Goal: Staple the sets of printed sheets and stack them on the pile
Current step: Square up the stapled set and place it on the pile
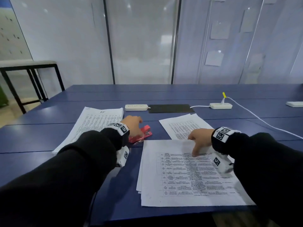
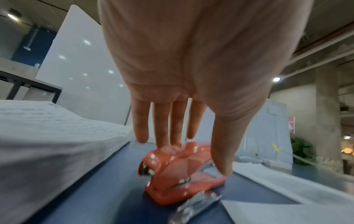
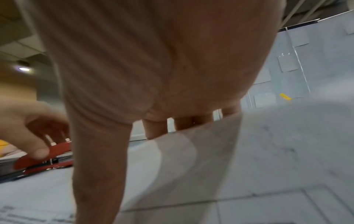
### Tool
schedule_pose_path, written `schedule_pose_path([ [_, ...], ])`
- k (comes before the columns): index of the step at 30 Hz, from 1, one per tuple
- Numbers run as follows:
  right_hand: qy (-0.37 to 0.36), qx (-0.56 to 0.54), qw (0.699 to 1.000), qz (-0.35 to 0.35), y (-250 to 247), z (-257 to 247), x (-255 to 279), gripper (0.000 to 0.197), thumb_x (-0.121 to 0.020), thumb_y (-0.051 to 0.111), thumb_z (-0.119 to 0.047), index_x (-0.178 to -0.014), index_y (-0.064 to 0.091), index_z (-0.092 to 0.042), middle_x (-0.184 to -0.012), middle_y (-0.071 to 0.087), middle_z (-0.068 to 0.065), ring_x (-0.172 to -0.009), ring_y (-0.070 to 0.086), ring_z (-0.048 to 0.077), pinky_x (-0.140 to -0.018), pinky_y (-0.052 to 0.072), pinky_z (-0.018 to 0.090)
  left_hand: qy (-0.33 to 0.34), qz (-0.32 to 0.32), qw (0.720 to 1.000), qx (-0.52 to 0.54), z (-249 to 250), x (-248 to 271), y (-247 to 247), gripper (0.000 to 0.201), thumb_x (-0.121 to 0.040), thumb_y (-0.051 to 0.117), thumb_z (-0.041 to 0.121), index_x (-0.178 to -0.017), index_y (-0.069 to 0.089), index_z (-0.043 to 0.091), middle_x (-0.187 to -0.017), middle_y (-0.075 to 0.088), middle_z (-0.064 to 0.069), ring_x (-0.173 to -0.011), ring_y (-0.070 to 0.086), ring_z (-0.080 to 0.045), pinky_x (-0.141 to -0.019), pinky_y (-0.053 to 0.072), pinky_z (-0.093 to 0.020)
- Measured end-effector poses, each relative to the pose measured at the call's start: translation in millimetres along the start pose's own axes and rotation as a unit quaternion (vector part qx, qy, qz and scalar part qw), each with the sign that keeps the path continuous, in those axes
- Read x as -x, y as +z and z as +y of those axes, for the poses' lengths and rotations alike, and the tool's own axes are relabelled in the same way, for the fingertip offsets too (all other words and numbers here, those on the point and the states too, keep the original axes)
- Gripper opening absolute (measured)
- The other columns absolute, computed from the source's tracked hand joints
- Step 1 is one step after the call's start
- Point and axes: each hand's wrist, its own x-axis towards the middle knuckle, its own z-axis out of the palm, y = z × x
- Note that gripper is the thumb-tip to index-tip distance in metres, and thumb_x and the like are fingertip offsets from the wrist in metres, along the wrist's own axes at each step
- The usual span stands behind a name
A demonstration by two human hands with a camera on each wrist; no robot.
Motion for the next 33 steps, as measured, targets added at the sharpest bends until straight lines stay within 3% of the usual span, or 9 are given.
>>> schedule_pose_path([
  [3,-0.034,-0.066,0.997,0.027,-8.3,9.3,9.6,0.027,-0.066,0.093,-0.035,-0.079,0.069,-0.032,-0.080,0.070,-0.012,-0.078,0.064,0.011,-0.071,0.050,0.031,0.032,0.066,0.988,0.136,1.4,29.7,-31.7,0.058,-0.082,0.081,0.052,-0.132,0.065,0.026,-0.118,0.068,0.008,-0.107,0.066,-0.015,-0.098,0.052,-0.033],
  [6,-0.081,-0.235,0.963,0.101,-27.4,16.9,41.4,0.024,-0.071,0.094,-0.024,-0.082,0.073,-0.019,-0.076,0.072,-0.009,-0.068,0.063,0.007,-0.069,0.050,0.027,0.053,0.078,0.921,0.378,-8.1,70.7,-55.2,0.051,-0.077,0.081,0.058,-0.119,0.072,0.030,-0.110,0.075,0.008,-0.106,0.071,-0.016,-0.095,0.055,-0.041],
  [11,-0.159,-0.561,0.771,0.255,-46.2,7.8,85.1,0.024,-0.070,0.084,-0.006,-0.092,0.075,-0.010,-0.078,0.076,0.002,-0.063,0.068,0.011,-0.059,0.055,0.022,0.138,-0.004,0.733,0.666,-24.9,120.0,-62.6,0.102,-0.063,0.092,0.058,-0.150,0.048,0.029,-0.139,0.066,-0.003,-0.124,0.065,-0.025,-0.103,0.051,-0.046],
  [14,-0.184,-0.663,0.666,0.287,-47.9,-11.8,84.6,0.033,-0.069,0.080,-0.005,-0.101,0.073,-0.006,-0.097,0.079,0.010,-0.080,0.075,0.019,-0.073,0.062,0.031,0.126,0.068,0.743,0.654,5.6,118.7,-54.5,0.095,-0.076,0.086,0.020,-0.155,0.036,0.031,-0.136,0.068,-0.005,-0.123,0.068,-0.024,-0.102,0.052,-0.044],
  [17,-0.191,-0.679,0.639,0.307,-46.7,-34.4,77.1,0.043,-0.067,0.085,-0.019,-0.107,0.074,-0.007,-0.106,0.078,0.015,-0.089,0.075,0.023,-0.080,0.062,0.035,0.097,0.198,0.727,0.650,39.3,106.2,-61.8,0.051,-0.089,0.075,0.001,-0.134,0.059,0.017,-0.117,0.077,-0.006,-0.110,0.073,-0.025,-0.097,0.057,-0.049],
  [21,-0.188,-0.677,0.630,0.330,-57.4,-56.0,74.8,0.026,-0.086,0.077,-0.012,-0.112,0.073,-0.008,-0.105,0.079,0.007,-0.086,0.075,0.017,-0.070,0.060,0.031,0.082,0.326,0.722,0.605,50.7,93.9,-89.8,0.007,-0.095,0.074,0.012,-0.093,0.071,0.018,-0.089,0.077,0.007,-0.087,0.070,-0.013,-0.098,0.058,-0.044],
  [24,-0.181,-0.690,0.606,0.352,-68.4,-66.3,75.4,0.015,-0.092,0.074,-0.008,-0.107,0.074,-0.010,-0.099,0.080,0.002,-0.084,0.075,0.015,-0.070,0.059,0.029,0.093,0.336,0.729,0.589,52.2,97.6,-95.4,0.018,-0.094,0.076,0.031,-0.099,0.065,0.017,-0.089,0.070,0.018,-0.088,0.063,-0.004,-0.094,0.051,-0.033],
  [27,-0.165,-0.678,0.618,0.362,-61.6,-74.6,70.4,0.015,-0.091,0.077,-0.014,-0.104,0.074,-0.009,-0.097,0.079,0.003,-0.088,0.074,0.017,-0.083,0.059,0.037,0.097,0.289,0.762,0.572,50.7,108.3,-72.6,0.036,-0.094,0.075,0.029,-0.126,0.059,0.029,-0.121,0.073,0.012,-0.115,0.069,-0.009,-0.105,0.052,-0.041],
  [33,-0.150,-0.620,0.670,0.380,-61.4,-87.2,69.9,0.018,-0.082,0.087,-0.018,-0.096,0.077,-0.013,-0.096,0.081,0.005,-0.097,0.077,0.027,-0.093,0.061,0.045,0.075,0.302,0.800,0.514,52.4,118.6,-68.3,0.035,-0.097,0.069,0.013,-0.123,0.052,0.030,-0.114,0.073,0.016,-0.107,0.070,-0.004,-0.104,0.055,-0.047],
])
